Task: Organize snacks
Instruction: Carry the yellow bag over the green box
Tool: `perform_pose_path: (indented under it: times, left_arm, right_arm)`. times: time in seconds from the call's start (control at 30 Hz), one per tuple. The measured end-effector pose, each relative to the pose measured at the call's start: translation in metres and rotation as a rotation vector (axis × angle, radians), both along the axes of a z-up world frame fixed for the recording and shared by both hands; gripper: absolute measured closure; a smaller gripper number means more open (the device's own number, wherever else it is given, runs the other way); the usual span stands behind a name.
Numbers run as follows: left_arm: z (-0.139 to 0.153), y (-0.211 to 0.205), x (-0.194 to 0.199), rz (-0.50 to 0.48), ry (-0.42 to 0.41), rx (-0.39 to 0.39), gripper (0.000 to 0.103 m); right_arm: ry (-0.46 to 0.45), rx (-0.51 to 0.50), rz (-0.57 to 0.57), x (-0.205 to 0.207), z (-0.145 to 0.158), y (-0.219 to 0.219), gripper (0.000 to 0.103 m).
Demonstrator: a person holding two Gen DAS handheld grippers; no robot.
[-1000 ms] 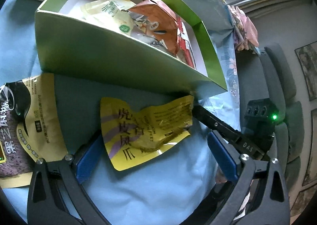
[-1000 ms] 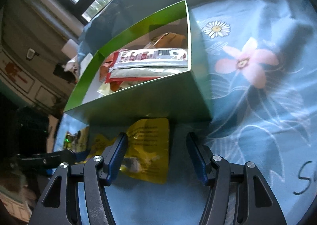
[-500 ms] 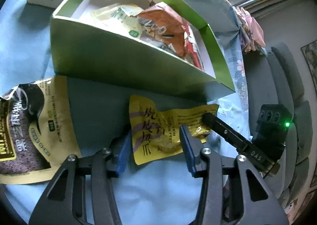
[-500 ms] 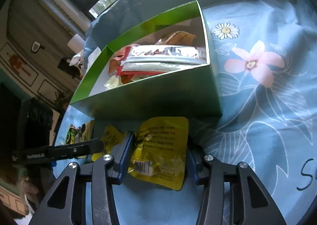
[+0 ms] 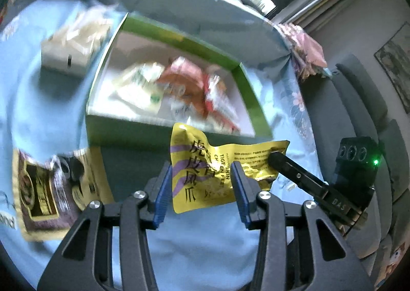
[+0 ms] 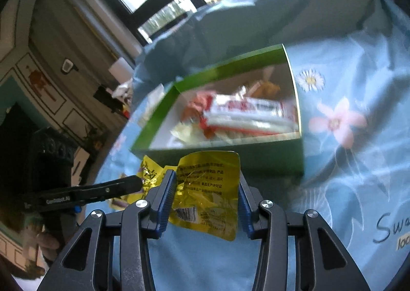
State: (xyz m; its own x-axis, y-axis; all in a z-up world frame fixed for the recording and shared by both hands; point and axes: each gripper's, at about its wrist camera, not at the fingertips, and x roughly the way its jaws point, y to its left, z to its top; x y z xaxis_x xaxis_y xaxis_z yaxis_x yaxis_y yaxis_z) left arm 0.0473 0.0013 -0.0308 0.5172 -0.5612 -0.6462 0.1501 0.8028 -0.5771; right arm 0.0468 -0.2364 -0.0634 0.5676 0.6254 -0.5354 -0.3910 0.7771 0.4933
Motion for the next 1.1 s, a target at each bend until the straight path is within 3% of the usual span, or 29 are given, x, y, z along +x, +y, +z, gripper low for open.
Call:
perform_pose_path:
  times: [0.43,0.77,0.83,0.93,1.0,1.1]
  left_arm:
    - [0.028,0.012,0.074,0.060,-0.109,-0.015,0.060]
    - [0.002,0.024,0.110,0.114,-0.045,-0.028,0.059]
    - [-0.002,0.026,0.113,0.126,-0.037,-0.050,0.053]
    - [-0.006,0.026,0.116,0.136,-0.034,-0.067,0.036]
    - [-0.005,0.026,0.116,0.146,-0.038,-0.070,0.023]
    - [0.000,0.028,0.112,0.159,-0.054,-0.061,0.022]
  right_arm:
    - [-0.100,0.014,-0.020,0.073,0.042,0.016,0.057]
    - [-0.023,0.013,-0.037,0.120,0.009,0.028,0.057]
    - [-0.007,0.015,-0.047,0.124,0.002,0.030,0.057]
    - [0.002,0.013,-0.056,0.129,-0.005,0.033,0.056]
    - [0.006,-0.029,-0.075,0.130,-0.008,0.037,0.048]
    - [-0.007,-0.041,-0.106,0.129,-0.006,0.035,0.043]
